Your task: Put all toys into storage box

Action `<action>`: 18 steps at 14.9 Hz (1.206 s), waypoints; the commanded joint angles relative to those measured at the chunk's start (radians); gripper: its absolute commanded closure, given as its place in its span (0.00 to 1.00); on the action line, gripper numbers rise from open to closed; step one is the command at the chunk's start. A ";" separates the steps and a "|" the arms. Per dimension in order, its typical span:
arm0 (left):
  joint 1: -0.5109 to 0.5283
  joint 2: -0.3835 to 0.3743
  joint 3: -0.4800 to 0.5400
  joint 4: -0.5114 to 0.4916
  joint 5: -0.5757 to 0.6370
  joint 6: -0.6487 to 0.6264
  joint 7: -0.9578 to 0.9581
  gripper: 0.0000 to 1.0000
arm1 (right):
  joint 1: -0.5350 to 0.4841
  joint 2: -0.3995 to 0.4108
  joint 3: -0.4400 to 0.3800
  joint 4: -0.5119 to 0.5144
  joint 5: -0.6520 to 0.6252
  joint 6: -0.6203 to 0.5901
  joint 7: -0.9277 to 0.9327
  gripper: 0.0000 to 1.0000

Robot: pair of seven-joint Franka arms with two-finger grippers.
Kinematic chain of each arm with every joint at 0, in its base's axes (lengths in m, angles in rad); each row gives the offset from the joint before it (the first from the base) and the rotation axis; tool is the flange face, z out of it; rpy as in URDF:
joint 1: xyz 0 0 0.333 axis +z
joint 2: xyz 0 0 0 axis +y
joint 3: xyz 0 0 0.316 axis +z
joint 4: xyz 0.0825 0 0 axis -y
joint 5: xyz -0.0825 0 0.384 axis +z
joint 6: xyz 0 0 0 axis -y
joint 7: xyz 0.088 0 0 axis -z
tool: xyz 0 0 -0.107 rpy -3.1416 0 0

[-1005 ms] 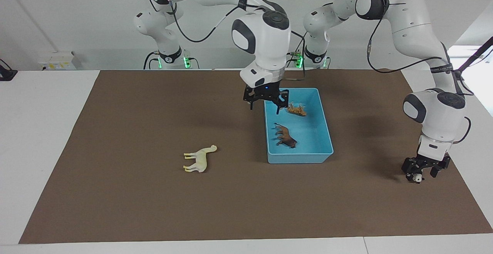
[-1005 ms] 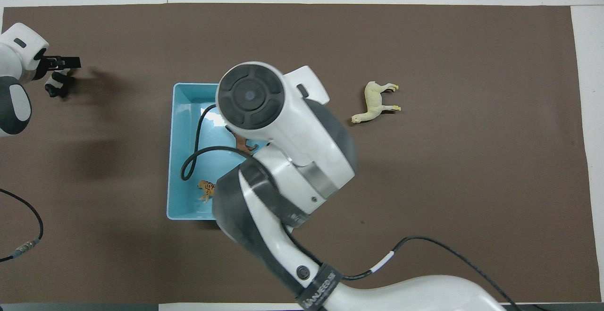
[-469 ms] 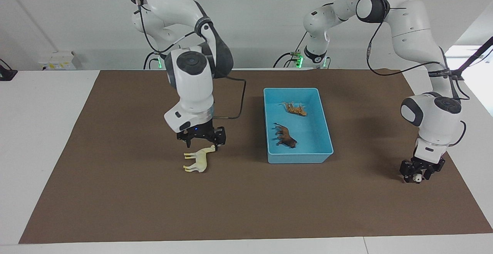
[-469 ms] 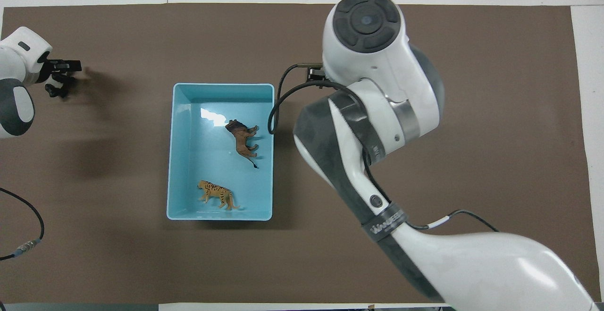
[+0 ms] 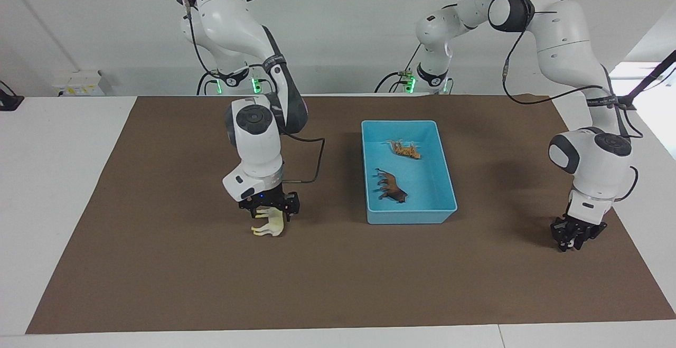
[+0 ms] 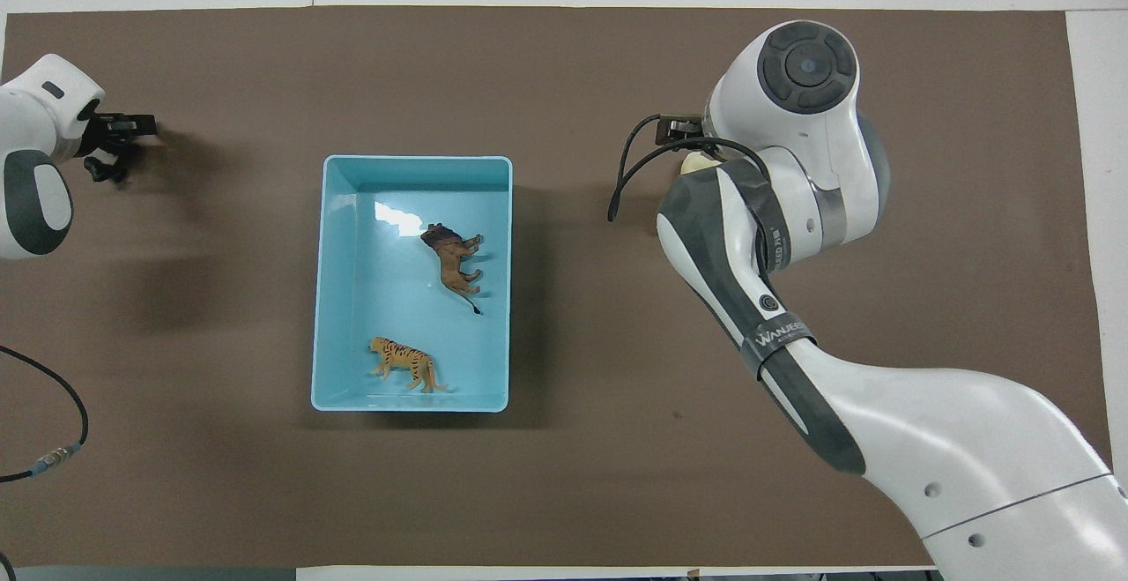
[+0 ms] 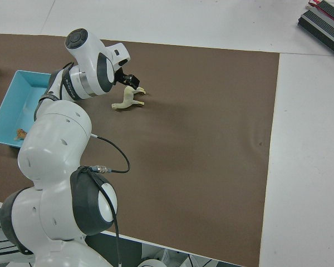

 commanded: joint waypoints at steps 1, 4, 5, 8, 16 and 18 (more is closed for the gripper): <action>-0.005 0.016 0.000 0.046 -0.018 -0.052 0.005 0.98 | -0.002 -0.013 0.007 -0.062 -0.003 0.053 -0.025 0.00; -0.019 0.034 0.000 0.146 -0.019 -0.177 0.000 0.98 | -0.004 -0.015 0.007 -0.089 -0.001 0.072 -0.027 0.00; -0.028 0.031 -0.001 0.169 -0.021 -0.226 -0.006 0.98 | -0.004 -0.016 0.007 -0.099 -0.001 0.073 -0.027 0.00; -0.082 -0.056 -0.007 0.177 -0.019 -0.403 -0.151 0.98 | -0.008 0.001 0.007 -0.102 -0.001 0.099 -0.053 0.00; -0.393 -0.439 -0.013 -0.026 -0.166 -0.855 -0.735 0.95 | -0.025 0.002 0.008 -0.119 0.020 0.118 -0.094 0.03; -0.502 -0.502 -0.012 -0.164 -0.184 -0.771 -0.880 0.95 | -0.025 0.002 0.008 -0.125 0.062 0.139 -0.108 0.09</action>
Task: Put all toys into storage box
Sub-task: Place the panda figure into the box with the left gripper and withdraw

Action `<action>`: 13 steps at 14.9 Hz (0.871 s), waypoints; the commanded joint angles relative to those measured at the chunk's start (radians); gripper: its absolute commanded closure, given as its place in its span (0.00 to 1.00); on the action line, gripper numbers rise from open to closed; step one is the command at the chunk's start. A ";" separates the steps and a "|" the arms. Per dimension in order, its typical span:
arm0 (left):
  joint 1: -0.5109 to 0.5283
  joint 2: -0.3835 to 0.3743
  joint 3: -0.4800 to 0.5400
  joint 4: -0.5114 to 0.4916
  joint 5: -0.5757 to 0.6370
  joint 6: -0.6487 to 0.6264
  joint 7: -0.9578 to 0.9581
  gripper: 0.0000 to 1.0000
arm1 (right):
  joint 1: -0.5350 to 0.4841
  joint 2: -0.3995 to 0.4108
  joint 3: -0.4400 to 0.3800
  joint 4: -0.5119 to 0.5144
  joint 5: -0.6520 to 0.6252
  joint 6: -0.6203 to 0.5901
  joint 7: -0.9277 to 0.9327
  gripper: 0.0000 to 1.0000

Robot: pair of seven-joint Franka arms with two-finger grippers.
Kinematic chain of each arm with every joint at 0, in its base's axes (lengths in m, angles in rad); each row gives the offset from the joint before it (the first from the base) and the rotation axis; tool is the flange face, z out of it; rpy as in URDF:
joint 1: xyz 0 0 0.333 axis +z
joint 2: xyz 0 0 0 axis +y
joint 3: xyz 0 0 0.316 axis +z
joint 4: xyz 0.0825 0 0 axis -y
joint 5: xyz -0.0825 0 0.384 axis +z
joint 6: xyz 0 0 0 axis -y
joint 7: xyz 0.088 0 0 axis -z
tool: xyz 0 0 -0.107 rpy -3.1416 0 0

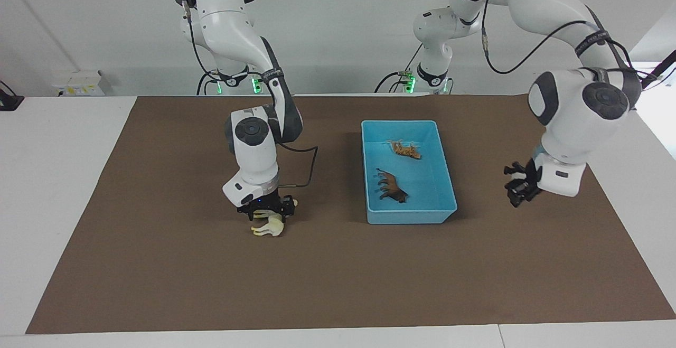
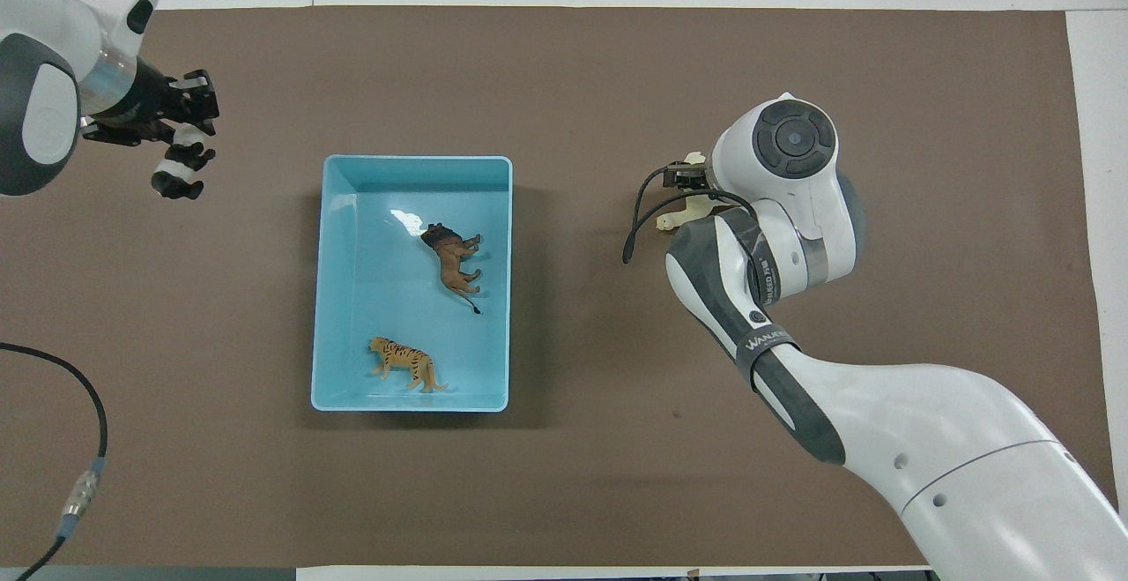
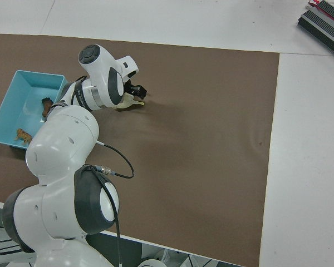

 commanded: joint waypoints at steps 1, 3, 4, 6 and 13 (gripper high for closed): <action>-0.133 -0.132 0.025 -0.291 -0.024 0.165 -0.203 0.93 | -0.012 -0.006 0.009 -0.035 0.055 0.066 -0.047 0.11; -0.187 -0.186 0.025 -0.451 -0.026 0.358 -0.297 0.87 | -0.009 -0.006 0.009 -0.040 0.060 0.076 -0.051 0.12; -0.193 -0.205 0.025 -0.508 -0.026 0.420 -0.308 0.81 | -0.009 -0.006 0.010 -0.046 0.063 0.080 -0.054 0.15; -0.195 -0.207 0.025 -0.512 -0.026 0.420 -0.305 0.20 | -0.006 -0.009 0.010 -0.078 0.063 0.131 -0.054 0.39; -0.075 -0.270 0.042 -0.265 -0.035 0.097 -0.062 0.00 | 0.023 -0.018 0.020 0.075 0.064 -0.106 0.010 1.00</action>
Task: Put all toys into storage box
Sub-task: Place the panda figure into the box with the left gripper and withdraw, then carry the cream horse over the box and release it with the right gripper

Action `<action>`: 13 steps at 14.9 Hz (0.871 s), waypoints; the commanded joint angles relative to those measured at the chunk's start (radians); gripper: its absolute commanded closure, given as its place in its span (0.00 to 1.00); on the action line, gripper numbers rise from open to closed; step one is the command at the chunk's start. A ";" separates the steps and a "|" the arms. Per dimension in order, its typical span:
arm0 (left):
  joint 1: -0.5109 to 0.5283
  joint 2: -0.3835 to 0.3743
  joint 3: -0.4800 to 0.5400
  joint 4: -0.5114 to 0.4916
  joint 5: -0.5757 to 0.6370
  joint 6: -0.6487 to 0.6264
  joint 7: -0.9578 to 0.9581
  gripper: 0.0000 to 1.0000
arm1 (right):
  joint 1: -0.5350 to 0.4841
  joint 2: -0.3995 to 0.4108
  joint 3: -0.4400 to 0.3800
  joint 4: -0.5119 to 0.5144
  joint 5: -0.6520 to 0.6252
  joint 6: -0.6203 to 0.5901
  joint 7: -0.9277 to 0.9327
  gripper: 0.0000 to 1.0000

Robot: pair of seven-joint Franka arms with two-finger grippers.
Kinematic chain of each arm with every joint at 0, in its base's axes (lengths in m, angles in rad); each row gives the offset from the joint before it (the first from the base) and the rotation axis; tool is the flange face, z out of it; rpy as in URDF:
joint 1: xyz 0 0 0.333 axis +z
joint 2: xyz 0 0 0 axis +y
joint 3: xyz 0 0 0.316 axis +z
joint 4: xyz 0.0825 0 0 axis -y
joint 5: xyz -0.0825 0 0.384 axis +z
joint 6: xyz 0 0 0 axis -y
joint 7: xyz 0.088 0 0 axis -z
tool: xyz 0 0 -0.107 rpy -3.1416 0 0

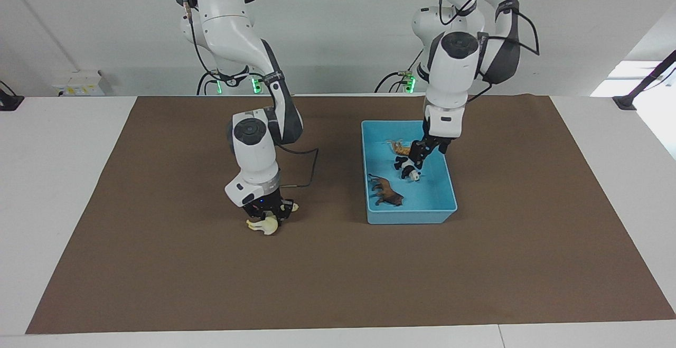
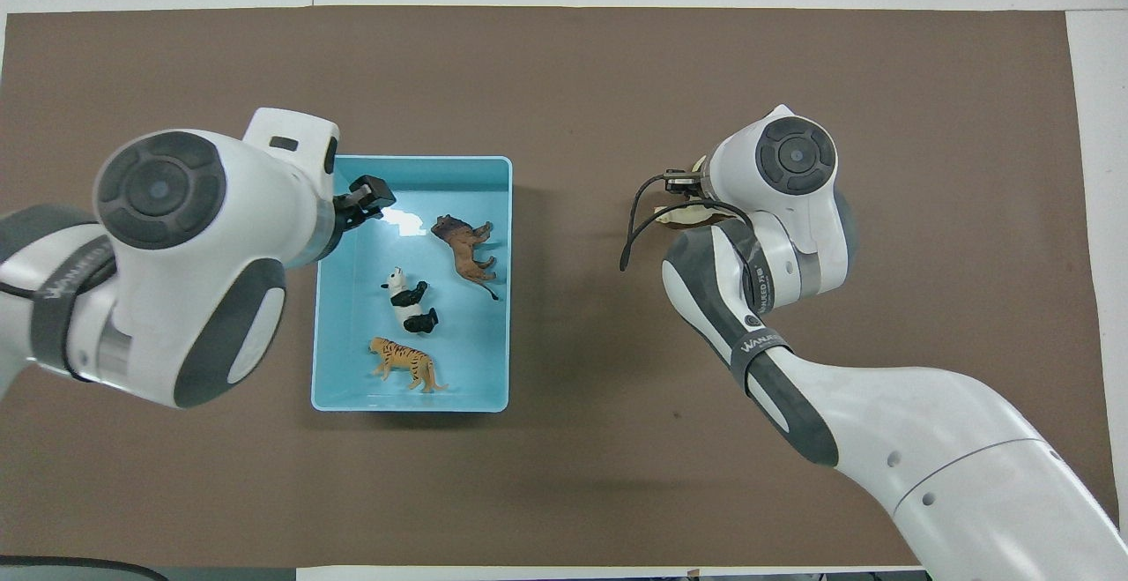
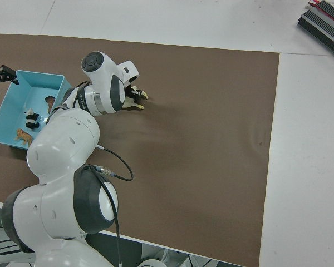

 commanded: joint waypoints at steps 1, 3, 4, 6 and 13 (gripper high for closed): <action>0.110 -0.012 0.002 0.149 -0.050 -0.207 0.259 0.00 | 0.042 -0.011 0.013 0.222 0.024 -0.282 0.085 1.00; 0.180 -0.049 0.002 0.178 -0.072 -0.307 0.456 0.00 | 0.092 0.025 0.015 0.452 0.040 -0.501 0.190 1.00; 0.196 -0.071 0.003 0.174 -0.072 -0.348 0.523 0.00 | 0.117 0.047 0.027 0.538 0.076 -0.526 0.251 1.00; 0.225 -0.094 0.002 0.169 -0.072 -0.436 0.658 0.00 | 0.210 0.084 0.042 0.604 0.102 -0.429 0.355 1.00; 0.066 -0.118 0.207 0.147 -0.099 -0.487 0.725 0.00 | 0.378 0.072 0.041 0.383 0.136 -0.155 0.475 0.01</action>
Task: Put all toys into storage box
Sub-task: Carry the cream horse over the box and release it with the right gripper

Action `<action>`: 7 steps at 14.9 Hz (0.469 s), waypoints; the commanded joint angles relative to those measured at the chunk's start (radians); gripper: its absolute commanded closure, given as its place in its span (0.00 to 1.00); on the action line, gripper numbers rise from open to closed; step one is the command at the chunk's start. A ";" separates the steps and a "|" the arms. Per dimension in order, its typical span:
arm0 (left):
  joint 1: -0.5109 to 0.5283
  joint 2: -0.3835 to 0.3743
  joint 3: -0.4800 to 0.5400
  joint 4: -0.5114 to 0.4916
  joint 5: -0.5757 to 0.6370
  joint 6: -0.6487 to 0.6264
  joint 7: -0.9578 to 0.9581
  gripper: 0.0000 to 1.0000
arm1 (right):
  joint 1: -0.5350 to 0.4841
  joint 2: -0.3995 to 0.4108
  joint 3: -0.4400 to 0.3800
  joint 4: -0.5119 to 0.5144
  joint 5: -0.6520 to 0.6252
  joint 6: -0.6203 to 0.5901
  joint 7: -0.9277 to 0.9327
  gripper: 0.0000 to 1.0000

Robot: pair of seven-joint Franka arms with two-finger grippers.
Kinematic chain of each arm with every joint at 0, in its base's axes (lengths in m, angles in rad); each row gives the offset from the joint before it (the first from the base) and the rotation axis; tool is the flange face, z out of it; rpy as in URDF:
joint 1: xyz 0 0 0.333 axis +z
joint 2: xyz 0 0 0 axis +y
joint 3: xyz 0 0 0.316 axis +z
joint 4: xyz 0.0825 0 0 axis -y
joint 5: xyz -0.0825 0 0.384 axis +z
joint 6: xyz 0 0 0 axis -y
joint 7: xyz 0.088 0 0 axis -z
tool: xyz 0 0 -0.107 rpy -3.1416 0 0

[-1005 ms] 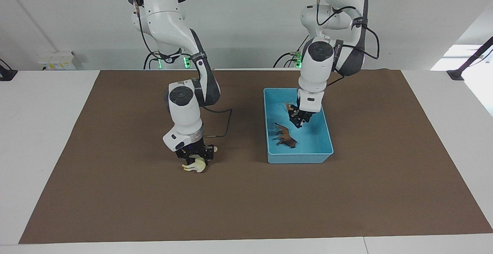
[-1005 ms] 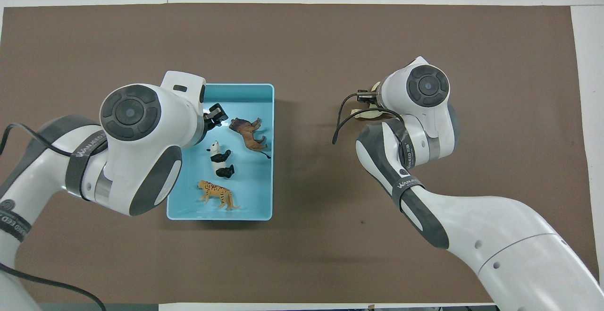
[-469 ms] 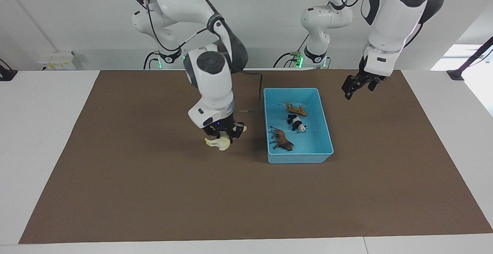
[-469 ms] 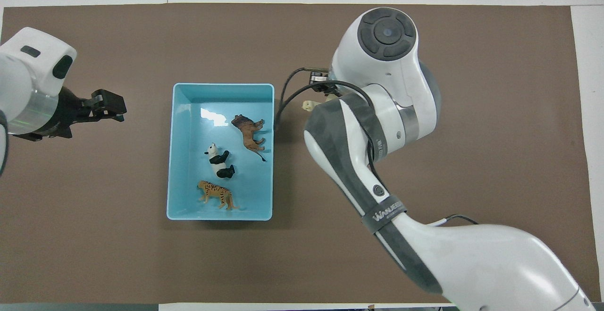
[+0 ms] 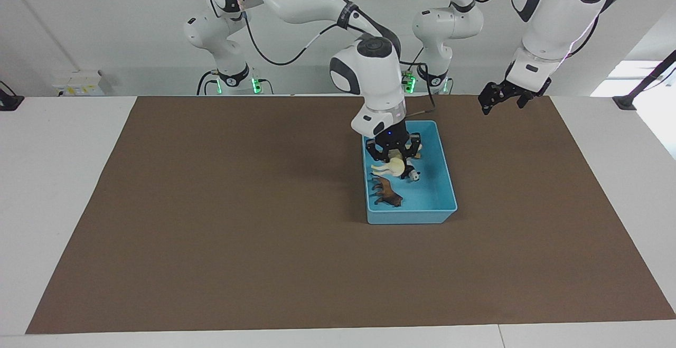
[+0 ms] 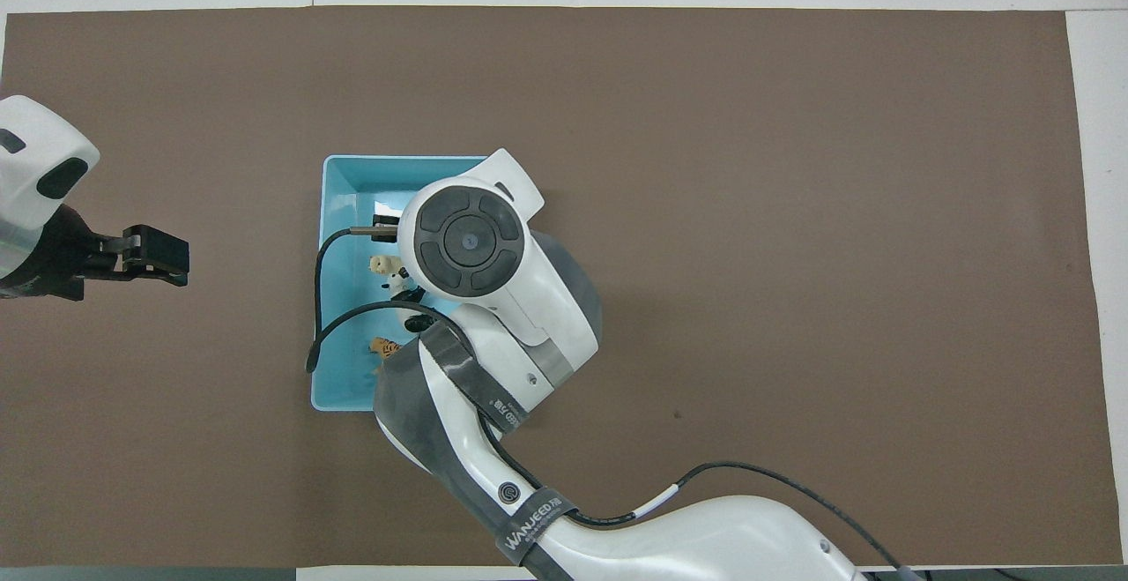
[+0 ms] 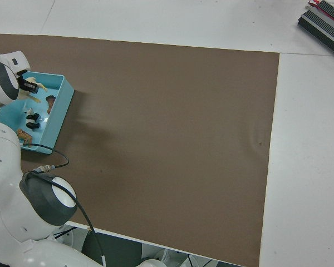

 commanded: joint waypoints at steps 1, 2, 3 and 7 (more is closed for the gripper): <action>-0.054 -0.005 0.063 0.004 -0.040 -0.002 0.025 0.00 | 0.002 -0.032 -0.005 -0.042 0.024 -0.008 0.104 0.00; -0.056 0.025 0.065 0.046 -0.040 -0.014 0.042 0.00 | 0.008 -0.032 -0.004 -0.010 0.030 -0.037 0.167 0.00; -0.062 0.056 0.065 0.091 -0.040 -0.034 0.052 0.00 | 0.007 -0.029 -0.005 0.032 0.024 -0.101 0.223 0.00; -0.066 0.073 0.062 0.131 -0.042 -0.066 0.061 0.00 | -0.082 -0.116 -0.045 0.100 -0.005 -0.252 0.211 0.00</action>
